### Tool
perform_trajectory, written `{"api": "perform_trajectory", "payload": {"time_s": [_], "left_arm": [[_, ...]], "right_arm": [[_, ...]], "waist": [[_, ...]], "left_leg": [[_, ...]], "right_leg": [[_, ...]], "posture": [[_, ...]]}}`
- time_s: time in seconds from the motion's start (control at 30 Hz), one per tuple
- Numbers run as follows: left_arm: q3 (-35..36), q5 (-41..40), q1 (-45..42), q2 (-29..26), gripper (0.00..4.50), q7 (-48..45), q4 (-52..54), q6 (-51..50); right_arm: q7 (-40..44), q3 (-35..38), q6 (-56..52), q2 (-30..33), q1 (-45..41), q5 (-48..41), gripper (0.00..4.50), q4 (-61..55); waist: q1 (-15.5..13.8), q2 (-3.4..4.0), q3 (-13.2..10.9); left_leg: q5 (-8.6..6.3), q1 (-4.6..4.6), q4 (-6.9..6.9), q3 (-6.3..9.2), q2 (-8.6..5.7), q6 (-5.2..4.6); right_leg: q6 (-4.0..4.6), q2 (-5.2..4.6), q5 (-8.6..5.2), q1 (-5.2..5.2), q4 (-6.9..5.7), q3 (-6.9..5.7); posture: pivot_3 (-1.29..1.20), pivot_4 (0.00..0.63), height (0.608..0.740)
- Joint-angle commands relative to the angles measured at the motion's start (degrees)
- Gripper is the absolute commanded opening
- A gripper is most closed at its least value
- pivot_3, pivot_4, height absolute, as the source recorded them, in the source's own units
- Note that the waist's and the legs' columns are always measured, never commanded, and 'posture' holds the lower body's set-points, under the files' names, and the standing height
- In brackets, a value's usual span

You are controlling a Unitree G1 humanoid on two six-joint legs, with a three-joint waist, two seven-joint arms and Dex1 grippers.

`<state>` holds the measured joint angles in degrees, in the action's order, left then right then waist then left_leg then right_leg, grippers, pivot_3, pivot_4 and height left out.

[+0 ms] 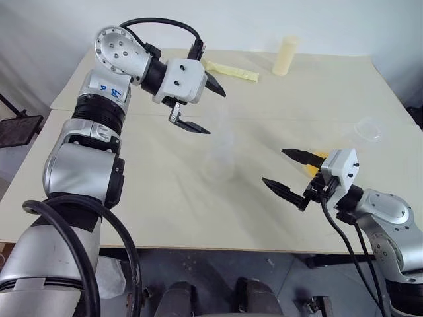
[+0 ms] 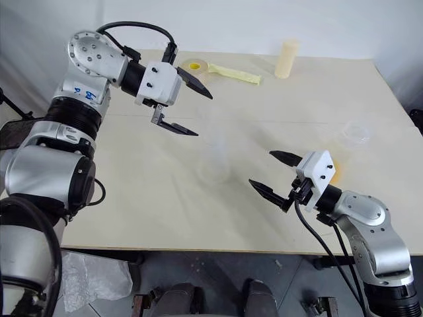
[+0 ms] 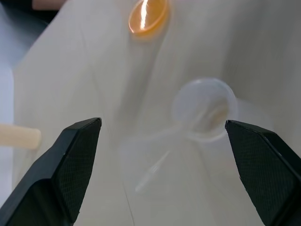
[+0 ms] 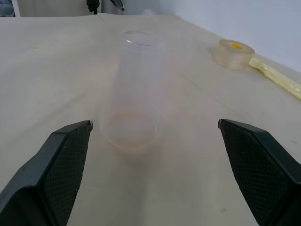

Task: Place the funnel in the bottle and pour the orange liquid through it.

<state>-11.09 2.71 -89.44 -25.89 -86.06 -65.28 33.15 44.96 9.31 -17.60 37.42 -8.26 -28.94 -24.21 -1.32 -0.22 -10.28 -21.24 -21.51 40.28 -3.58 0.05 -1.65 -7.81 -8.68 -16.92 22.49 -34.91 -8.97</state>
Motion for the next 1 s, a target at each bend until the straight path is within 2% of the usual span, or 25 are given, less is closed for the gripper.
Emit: {"api": "perform_trajectory", "payload": {"time_s": [0.03,0.23,0.37,0.47,0.67,0.73,0.9,1.0], "left_arm": [[-0.8,-4.6,-0.6,-0.6,4.49,-6.4,5.1,-2.4],[0.0,-7.0,-0.2,-0.9,4.49,-4.7,8.1,-6.0],[5.0,-8.3,1.3,-2.0,4.49,6.3,8.3,-14.1],[8.1,-9.7,4.4,-2.9,4.49,10.8,11.4,-20.1],[15.2,-12.2,18.3,-6.7,4.49,23.9,25.9,-35.0],[18.9,-12.1,26.2,-9.1,4.49,30.2,31.4,-39.1],[23.7,-12.3,41.5,-12.0,4.49,39.9,44.1,-46.6],[25.8,-12.5,48.4,-12.3,4.49,44.6,50.3,-50.0]], "right_arm": [[0.0,0.5,1.3,-0.3,-0.5,0.1,4.50,-0.5],[-0.3,0.5,1.4,-0.4,-0.5,0.2,4.50,-0.7],[-0.8,1.4,1.1,-0.3,1.0,-0.1,4.50,-2.1],[-0.9,2.1,0.9,0.0,2.2,-0.4,4.50,-2.9],[-0.9,3.3,0.1,0.9,2.5,-1.4,4.50,-3.1],[-0.5,3.4,-0.4,1.3,1.9,-1.5,4.50,-2.5],[0.7,3.1,-1.0,2.1,0.5,-1.9,4.50,-1.2],[1.2,2.8,-1.4,2.1,-0.8,-1.8,4.50,-0.3]], "waist": [[0.0,0.00,0.0],[0.0,0.00,0.0],[0.0,0.00,0.0],[0.1,0.01,0.0],[0.2,0.01,0.0],[0.3,0.02,0.0],[1.1,0.02,0.0],[0.3,0.01,0.0]], "left_leg": [[0.00,0.00,0.00,0.00,0.00,0.00],[0.00,0.00,0.02,0.01,0.00,0.00],[0.00,0.00,0.02,0.00,0.00,0.00],[0.00,0.03,0.01,0.01,0.02,0.00],[0.00,0.10,0.05,0.08,0.05,0.00],[0.00,0.08,0.11,0.11,0.04,0.00],[-0.02,0.30,0.03,0.62,0.06,0.03],[-0.02,0.22,0.16,0.78,0.02,0.04]], "right_leg": [[0.00,0.00,0.00,0.00,-0.02,0.00],[0.00,0.00,0.00,0.00,-0.03,0.01],[0.00,0.00,0.00,0.00,-0.03,0.00],[0.00,0.00,0.00,0.00,-0.08,0.02],[0.00,-0.01,0.00,0.01,-0.24,0.06],[0.00,-0.01,0.00,0.00,-0.27,0.05],[0.00,-0.03,0.00,0.00,-0.61,0.15],[0.00,-0.04,0.00,-0.03,-0.64,0.16]], "posture": [[0.00,0.150,0.740],[0.00,0.150,0.740],[0.00,0.150,0.740],[0.00,0.150,0.740],[0.00,0.150,0.740],[0.00,0.150,0.740],[0.00,0.150,0.740],[0.00,0.150,0.740]]}}
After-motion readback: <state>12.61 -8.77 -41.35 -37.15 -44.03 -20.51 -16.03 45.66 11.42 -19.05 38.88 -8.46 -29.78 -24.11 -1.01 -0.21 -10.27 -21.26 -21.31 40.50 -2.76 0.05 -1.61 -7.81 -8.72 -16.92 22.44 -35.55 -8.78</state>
